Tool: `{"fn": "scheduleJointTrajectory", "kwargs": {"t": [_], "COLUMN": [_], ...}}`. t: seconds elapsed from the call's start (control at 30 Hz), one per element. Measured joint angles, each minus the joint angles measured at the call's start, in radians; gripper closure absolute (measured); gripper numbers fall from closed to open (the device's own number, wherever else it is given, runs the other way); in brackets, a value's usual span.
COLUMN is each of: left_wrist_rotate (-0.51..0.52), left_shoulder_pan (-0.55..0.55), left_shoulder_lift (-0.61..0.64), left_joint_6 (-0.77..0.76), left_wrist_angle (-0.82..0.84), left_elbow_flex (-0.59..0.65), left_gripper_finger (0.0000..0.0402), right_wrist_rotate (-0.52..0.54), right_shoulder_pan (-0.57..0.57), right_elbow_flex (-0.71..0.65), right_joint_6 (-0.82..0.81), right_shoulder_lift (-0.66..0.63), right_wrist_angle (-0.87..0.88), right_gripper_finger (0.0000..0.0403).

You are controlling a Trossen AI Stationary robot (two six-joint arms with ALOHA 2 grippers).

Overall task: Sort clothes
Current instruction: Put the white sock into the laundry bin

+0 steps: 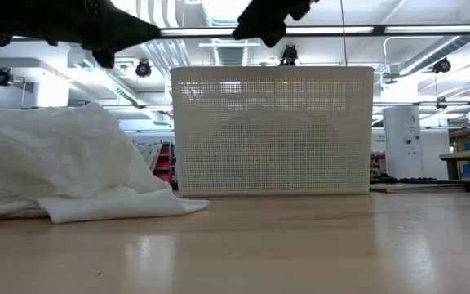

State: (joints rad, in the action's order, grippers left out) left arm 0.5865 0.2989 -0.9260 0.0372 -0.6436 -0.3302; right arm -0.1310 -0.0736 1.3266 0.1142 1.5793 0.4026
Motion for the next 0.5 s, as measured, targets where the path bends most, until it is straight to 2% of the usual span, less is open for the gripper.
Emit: {"fn": "scheduleJointTrajectory", "kwargs": {"t": [0.2, 0.4, 0.5], "left_wrist_rotate": [-0.001, -0.006, -0.008], "left_shoulder_pan": [0.0, 0.0, 0.0], "left_shoulder_lift": [0.0, -0.001, -0.001], "left_joint_6": [-0.006, -0.003, 0.001], "left_wrist_angle": [-0.002, 0.005, 0.004], "left_elbow_flex": [0.0, 0.0, 0.0], "left_gripper_finger": [0.0402, 0.0402, 0.0402], "right_wrist_rotate": [0.001, 0.002, 0.002], "right_shoulder_pan": [-0.063, -0.075, -0.075], "right_elbow_flex": [-0.117, -0.273, -0.319], "right_joint_6": [-0.054, -0.115, -0.124], "right_shoulder_lift": [0.01, 0.035, 0.076], "right_wrist_angle": [-0.175, -0.414, -0.475], "right_gripper_finger": [0.0287, 0.0297, 0.0296]}}
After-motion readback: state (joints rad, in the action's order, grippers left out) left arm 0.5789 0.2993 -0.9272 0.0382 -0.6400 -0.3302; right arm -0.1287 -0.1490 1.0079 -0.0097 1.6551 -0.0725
